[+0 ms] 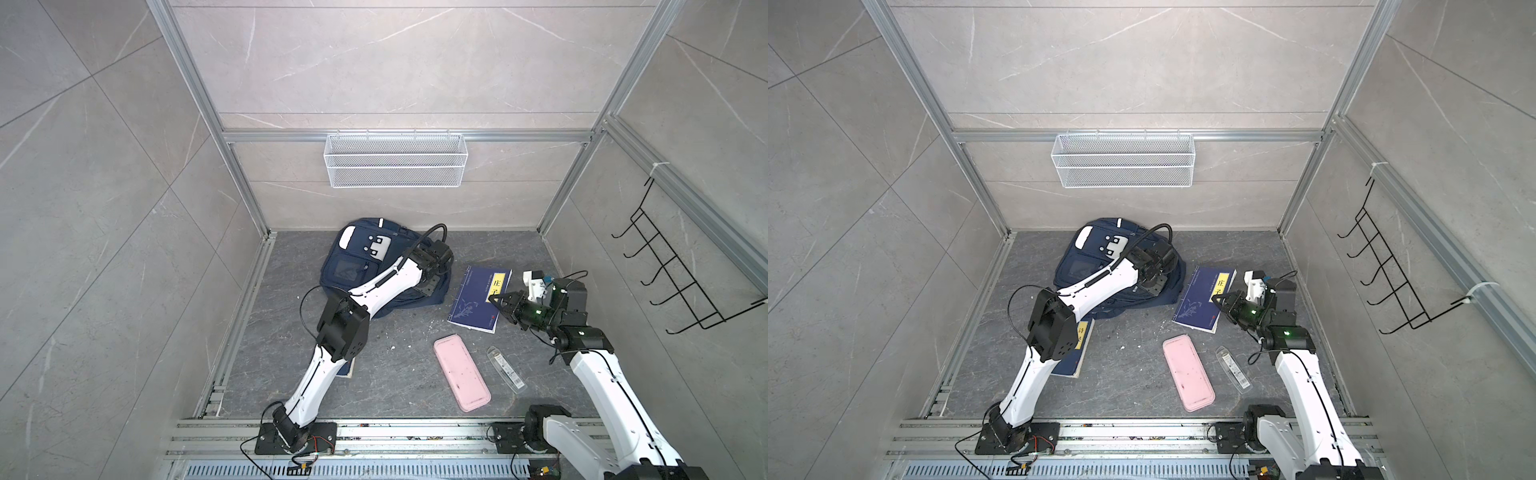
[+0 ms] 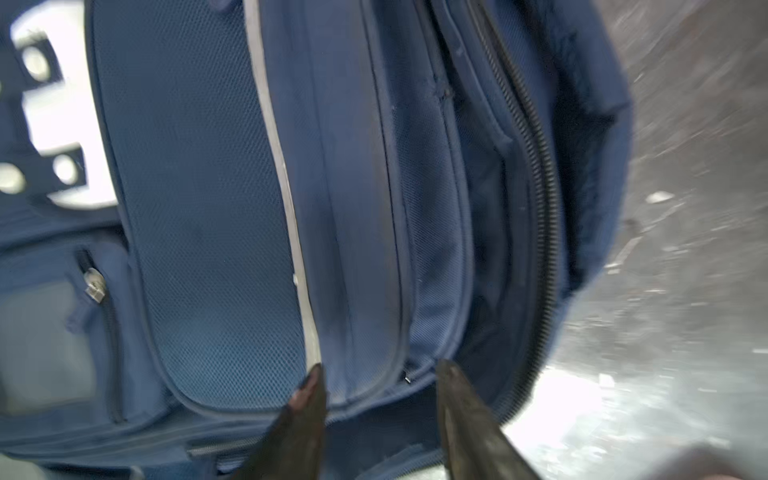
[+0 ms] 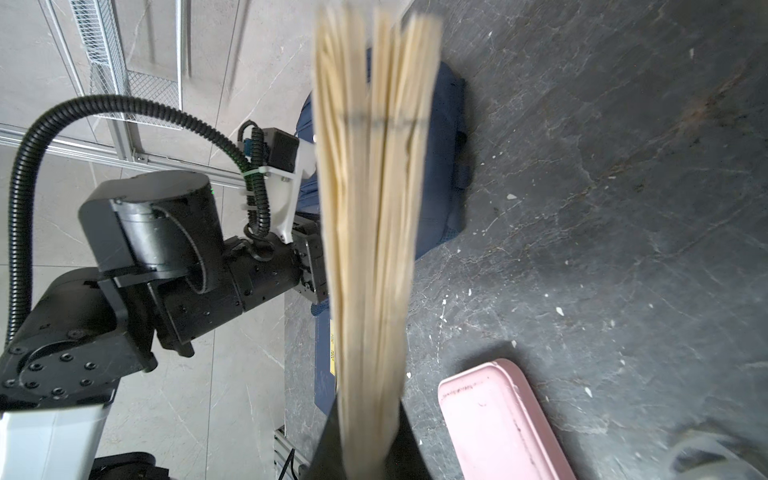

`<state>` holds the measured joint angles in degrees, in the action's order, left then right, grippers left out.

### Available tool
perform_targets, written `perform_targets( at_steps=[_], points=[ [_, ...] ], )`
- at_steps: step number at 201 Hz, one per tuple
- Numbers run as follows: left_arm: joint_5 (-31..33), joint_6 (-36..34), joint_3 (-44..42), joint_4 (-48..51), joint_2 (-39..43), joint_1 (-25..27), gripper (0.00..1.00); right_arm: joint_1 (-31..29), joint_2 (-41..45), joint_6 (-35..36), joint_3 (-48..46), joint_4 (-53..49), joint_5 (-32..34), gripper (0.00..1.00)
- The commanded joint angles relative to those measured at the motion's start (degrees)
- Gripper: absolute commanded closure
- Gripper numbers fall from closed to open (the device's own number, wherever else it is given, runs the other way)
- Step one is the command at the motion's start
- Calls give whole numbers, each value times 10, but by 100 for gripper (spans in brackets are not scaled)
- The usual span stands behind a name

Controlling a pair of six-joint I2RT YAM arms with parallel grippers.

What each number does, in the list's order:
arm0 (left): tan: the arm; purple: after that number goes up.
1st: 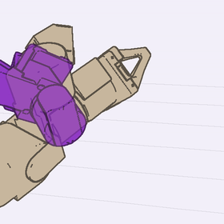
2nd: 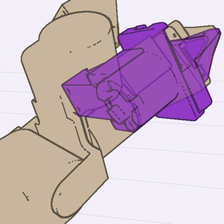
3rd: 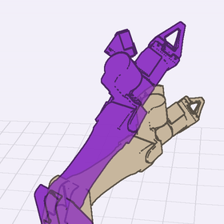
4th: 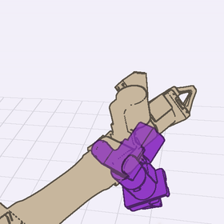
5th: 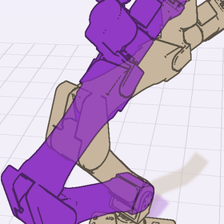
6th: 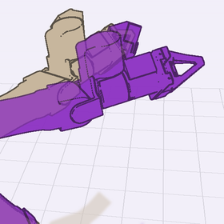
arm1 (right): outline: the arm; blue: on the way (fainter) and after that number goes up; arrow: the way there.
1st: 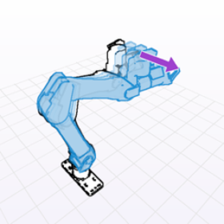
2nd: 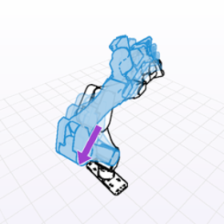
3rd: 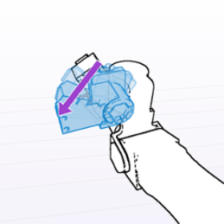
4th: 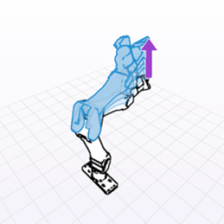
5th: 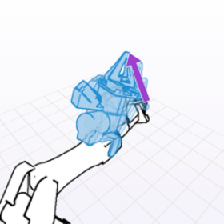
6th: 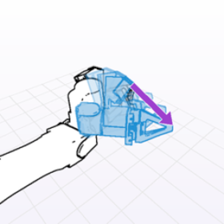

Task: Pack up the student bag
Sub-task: 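Grasp the backpack's main-compartment edge with the left gripper and pull it open, then lower the book into the backpack with the right gripper while the left holds it open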

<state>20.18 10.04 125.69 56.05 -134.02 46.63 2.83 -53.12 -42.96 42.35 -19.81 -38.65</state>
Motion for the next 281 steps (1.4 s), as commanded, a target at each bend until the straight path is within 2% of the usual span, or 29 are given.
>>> perform_targets(
  at_steps=[1,51,80,107,137,196,244,281],
  points=[
    [34,-35,44,47,-32,2,49,3,12,14,25,-1,-17,100],
    [65,-64,69,54,-64,4,49,4,3,11,19,7,-26,100],
    [103,-72,99,76,-81,1,56,4,6,5,4,20,-31,100],
    [105,-76,108,71,-69,-2,73,4,8,2,-5,27,-37,100],
    [115,-85,120,69,-53,-2,100,4,10,-4,-10,37,-39,100],
    [97,-84,126,63,-1,-6,100,3,-1,-24,-19,67,-49,100],
    [71,-77,141,43,85,-9,100,2,-13,-63,-40,126,-59,100],
    [-22,-52,122,6,143,-25,100,-5,-28,-75,-39,149,-57,100]
  ],
)
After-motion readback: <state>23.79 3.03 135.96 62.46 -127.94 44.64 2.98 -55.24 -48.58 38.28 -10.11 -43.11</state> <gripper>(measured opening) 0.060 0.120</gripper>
